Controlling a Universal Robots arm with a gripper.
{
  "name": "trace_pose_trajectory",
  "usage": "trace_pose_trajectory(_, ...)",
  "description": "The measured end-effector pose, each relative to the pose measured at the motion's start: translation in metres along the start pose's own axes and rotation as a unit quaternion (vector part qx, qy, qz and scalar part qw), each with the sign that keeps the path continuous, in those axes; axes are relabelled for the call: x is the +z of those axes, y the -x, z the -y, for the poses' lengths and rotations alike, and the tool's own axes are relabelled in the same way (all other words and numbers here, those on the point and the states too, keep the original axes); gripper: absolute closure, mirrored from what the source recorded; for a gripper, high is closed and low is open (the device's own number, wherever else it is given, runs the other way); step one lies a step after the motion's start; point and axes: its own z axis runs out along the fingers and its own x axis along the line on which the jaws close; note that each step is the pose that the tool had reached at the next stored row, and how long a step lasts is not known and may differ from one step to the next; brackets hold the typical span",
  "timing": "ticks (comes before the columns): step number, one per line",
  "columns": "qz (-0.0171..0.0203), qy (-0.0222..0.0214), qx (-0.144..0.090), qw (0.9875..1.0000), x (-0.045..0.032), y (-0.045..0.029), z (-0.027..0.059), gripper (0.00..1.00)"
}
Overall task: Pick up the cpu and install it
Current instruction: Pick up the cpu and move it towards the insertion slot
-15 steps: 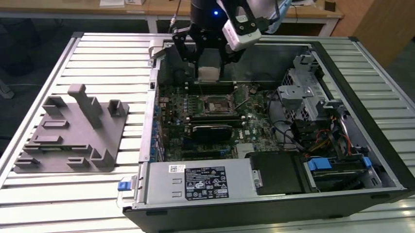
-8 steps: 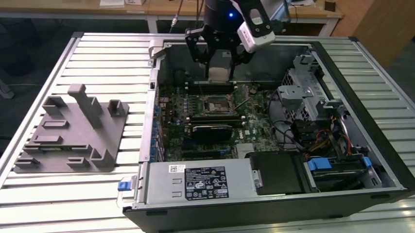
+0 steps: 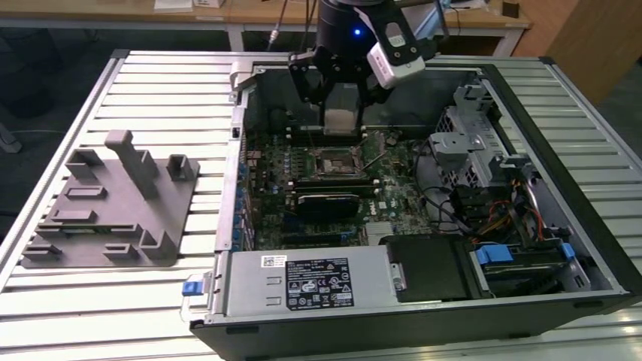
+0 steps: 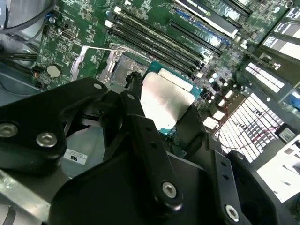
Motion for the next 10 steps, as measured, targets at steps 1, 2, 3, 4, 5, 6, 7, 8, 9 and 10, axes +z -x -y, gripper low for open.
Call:
trace_pose_trajectory(1,0.0013,0.0,0.0,1.0,0.0011,0.0,0.0,0.46)
trace_pose_trajectory(2,0.0026,0.0001,-0.001,1.0,0.0023,0.0,-0.0001,0.46)
trace_pose_trajectory(3,0.0039,0.0001,-0.002,1.0,0.0035,0.0001,-0.0002,0.46)
trace_pose_trajectory(4,0.0048,0.0001,-0.002,1.0,0.0047,0.0003,-0.0003,0.46)
trace_pose_trajectory(5,0.0058,0.0001,-0.004,1.0,0.006,0.0009,-0.0005,0.46)
trace_pose_trajectory(6,0.0066,0.0001,-0.005,1.0,0.0073,0.0016,-0.0007,0.46)
trace_pose_trajectory(7,0.0074,0.0002,-0.006,1.0,0.0087,0.0023,-0.0009,0.46)
trace_pose_trajectory(8,0.0081,0.0002,-0.007,0.9999,0.0102,0.0031,-0.0011,0.46)
trace_pose_trajectory(9,0.0085,0.0002,-0.009,0.9999,0.0118,0.0039,-0.0013,0.46)
trace_pose_trajectory(10,0.0086,0.0003,-0.009,0.9999,0.0136,0.0046,-0.0016,0.46)
